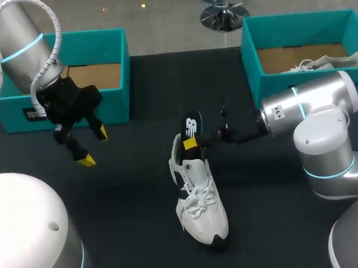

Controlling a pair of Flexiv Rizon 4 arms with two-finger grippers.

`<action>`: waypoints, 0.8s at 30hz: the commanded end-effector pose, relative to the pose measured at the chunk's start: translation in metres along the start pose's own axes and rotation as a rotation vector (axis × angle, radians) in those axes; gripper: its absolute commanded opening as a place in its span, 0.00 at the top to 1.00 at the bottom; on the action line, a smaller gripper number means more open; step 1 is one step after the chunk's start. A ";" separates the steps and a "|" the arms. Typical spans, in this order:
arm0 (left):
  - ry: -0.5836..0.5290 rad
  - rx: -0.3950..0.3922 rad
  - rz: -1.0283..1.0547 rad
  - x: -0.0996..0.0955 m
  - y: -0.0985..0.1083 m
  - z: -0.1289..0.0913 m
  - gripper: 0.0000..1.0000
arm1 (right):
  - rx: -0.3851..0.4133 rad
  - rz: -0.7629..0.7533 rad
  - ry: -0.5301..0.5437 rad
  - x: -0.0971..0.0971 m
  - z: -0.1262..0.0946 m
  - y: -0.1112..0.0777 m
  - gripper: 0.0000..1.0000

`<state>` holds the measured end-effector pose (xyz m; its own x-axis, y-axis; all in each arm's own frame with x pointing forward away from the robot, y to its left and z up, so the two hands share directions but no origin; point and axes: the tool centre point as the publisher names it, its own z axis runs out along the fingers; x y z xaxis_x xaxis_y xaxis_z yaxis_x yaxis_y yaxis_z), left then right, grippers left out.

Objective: Take the shoe out of the shoebox, open the shoe tongue, remove and reinsert the insole, then place the shoe into the shoebox

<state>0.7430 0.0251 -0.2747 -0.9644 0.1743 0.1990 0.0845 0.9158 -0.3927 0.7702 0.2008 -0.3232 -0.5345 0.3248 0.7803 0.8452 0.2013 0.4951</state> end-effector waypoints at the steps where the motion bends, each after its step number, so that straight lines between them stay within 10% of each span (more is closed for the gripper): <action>1: 0.000 -0.002 0.000 0.000 0.000 0.000 0.00 | 0.022 0.004 -0.007 -0.003 -0.005 0.005 0.53; 4: 0.000 -0.002 0.000 0.000 0.000 0.000 0.00 | 0.023 0.004 -0.017 -0.005 -0.007 0.006 0.98; 24: 0.000 -0.002 0.000 0.000 0.000 0.000 0.00 | 0.080 0.084 0.039 -0.001 0.015 -0.034 1.00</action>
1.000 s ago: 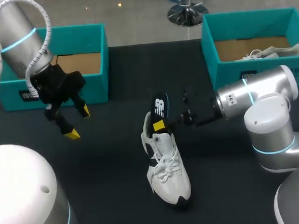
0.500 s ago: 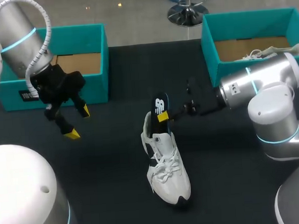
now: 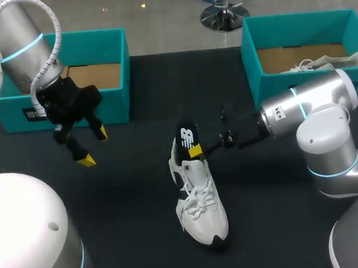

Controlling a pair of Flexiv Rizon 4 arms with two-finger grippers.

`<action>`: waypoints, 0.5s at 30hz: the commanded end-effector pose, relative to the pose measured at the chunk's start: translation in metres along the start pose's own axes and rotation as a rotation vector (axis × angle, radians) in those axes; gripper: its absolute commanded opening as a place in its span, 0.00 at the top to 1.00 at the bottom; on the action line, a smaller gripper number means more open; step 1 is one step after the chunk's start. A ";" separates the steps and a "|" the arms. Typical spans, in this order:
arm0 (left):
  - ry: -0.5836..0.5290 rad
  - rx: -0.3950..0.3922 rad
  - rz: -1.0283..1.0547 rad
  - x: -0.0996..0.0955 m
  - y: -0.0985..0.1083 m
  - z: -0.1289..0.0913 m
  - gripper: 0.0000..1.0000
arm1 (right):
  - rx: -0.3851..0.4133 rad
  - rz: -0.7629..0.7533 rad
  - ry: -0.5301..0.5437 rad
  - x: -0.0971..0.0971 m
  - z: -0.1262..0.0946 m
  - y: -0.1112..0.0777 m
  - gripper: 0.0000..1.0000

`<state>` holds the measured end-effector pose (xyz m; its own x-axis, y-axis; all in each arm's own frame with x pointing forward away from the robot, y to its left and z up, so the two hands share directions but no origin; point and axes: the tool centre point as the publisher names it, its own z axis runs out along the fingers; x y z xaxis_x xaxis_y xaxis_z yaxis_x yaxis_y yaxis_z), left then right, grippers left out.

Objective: Take the shoe out of the shoebox, open the shoe tongue, remove and reinsert the insole, then place the shoe into the shoebox

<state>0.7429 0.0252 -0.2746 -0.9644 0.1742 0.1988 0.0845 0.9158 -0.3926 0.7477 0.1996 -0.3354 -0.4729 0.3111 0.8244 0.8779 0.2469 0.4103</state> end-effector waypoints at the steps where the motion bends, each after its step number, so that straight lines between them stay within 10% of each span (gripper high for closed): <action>1: 0.000 -0.002 0.000 0.000 0.000 0.000 0.00 | 0.020 0.020 0.009 -0.005 0.015 -0.009 1.00; 5: 0.000 -0.002 0.000 0.000 0.000 0.000 0.00 | 0.046 0.037 0.013 -0.005 0.019 -0.013 1.00; 7: 0.000 -0.002 0.000 0.000 0.000 0.000 0.00 | 0.048 0.040 0.014 -0.005 0.018 -0.012 0.62; 15: 0.000 -0.002 0.000 0.000 0.000 0.000 0.00 | 0.048 -0.004 -0.024 -0.002 0.001 0.013 0.34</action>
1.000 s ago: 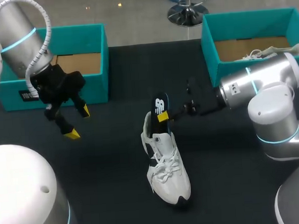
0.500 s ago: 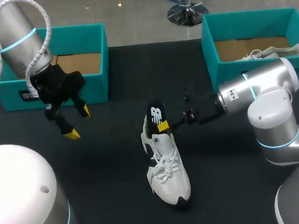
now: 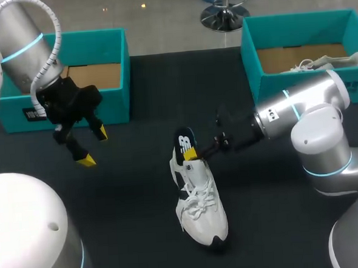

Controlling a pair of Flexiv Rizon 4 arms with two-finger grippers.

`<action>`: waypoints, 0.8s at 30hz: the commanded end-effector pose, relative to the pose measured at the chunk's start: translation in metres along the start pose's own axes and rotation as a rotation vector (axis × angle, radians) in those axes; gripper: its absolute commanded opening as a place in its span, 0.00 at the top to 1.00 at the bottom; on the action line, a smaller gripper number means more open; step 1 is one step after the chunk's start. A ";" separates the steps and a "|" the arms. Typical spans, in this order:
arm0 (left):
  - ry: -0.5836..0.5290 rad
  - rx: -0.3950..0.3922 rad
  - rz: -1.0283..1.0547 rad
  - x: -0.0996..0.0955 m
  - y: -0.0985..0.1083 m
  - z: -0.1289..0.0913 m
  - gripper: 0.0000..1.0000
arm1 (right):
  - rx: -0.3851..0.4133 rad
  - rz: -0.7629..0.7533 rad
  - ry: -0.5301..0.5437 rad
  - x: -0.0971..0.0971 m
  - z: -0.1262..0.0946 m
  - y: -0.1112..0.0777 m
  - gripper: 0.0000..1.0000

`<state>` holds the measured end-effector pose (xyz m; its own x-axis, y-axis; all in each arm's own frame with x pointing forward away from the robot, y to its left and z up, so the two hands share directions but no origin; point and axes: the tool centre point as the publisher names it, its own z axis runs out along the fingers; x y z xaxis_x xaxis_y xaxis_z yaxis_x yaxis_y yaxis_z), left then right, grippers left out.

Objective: Take the shoe out of the shoebox, open the shoe tongue, remove and reinsert the insole, then place the shoe into the shoebox

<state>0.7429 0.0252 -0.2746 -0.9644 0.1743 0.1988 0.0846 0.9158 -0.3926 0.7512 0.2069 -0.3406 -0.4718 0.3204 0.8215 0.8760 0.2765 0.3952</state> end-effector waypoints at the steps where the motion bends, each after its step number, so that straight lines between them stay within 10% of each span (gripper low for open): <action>1: 0.000 -0.002 0.000 0.000 0.000 0.000 0.00 | 0.015 -0.012 -0.018 0.001 -0.010 0.013 0.38; 5: 0.000 -0.002 0.000 0.000 0.000 0.000 0.00 | 0.018 -0.022 -0.030 0.001 -0.014 0.019 0.58; 9: 0.000 -0.002 0.000 0.000 0.000 0.000 0.00 | 0.019 -0.027 -0.031 -0.001 -0.015 0.020 1.00; 24: 0.000 -0.002 0.000 0.000 0.000 0.000 0.00 | 0.042 0.051 -0.002 0.002 0.003 -0.020 1.00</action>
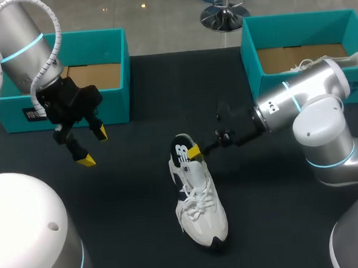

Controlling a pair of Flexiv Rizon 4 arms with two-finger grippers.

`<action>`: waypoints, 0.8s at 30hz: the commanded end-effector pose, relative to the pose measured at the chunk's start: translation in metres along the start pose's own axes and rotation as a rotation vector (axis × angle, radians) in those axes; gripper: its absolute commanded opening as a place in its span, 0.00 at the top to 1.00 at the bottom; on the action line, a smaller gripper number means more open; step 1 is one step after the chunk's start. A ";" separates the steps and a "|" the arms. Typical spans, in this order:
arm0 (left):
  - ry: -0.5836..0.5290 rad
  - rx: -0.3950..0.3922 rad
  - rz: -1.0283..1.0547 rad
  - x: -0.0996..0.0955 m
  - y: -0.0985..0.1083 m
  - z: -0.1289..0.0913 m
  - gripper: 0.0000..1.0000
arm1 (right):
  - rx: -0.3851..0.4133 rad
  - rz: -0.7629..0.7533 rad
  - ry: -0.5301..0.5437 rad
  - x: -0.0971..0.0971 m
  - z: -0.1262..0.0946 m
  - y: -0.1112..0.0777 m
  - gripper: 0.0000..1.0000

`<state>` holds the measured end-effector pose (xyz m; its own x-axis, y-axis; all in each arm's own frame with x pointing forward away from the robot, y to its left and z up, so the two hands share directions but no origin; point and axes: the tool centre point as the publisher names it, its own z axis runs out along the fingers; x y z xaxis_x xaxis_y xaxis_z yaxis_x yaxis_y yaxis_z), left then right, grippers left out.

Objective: Take the shoe out of the shoebox, open the shoe tongue, remove and reinsert the insole, then place the shoe into the shoebox

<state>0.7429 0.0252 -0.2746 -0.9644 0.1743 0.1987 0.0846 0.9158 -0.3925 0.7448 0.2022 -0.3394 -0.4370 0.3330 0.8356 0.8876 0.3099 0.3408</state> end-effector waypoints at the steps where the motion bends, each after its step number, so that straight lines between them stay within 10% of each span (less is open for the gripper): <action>1: 0.000 -0.002 0.000 0.000 0.000 0.000 0.00 | -0.007 0.021 0.002 -0.002 0.009 -0.016 1.00; 4: 0.000 -0.002 0.000 0.000 0.000 0.000 0.00 | 0.007 0.040 0.003 -0.003 0.011 -0.021 1.00; 7: 0.000 -0.002 0.000 0.000 0.000 0.000 0.00 | 0.000 0.037 -0.001 -0.002 0.009 -0.018 0.69; 13: 0.000 -0.002 0.000 0.000 0.000 0.000 0.00 | -0.001 -0.005 -0.021 -0.001 -0.001 0.004 0.45; 20: 0.000 -0.002 0.000 0.000 0.000 0.000 0.00 | 0.015 -0.031 -0.036 -0.005 -0.005 0.021 0.58; 23: 0.000 -0.002 0.000 0.000 0.000 0.000 0.00 | 0.020 -0.033 -0.044 -0.005 -0.005 0.022 1.00; 24: 0.000 -0.002 0.000 0.000 0.000 0.000 0.00 | 0.022 -0.032 -0.045 -0.006 -0.005 0.022 1.00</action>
<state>0.7429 0.0252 -0.2745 -0.9644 0.1743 0.1988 0.0846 0.9159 -0.3924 0.7640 0.1982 -0.3339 -0.4738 0.3570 0.8051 0.8706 0.3277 0.3670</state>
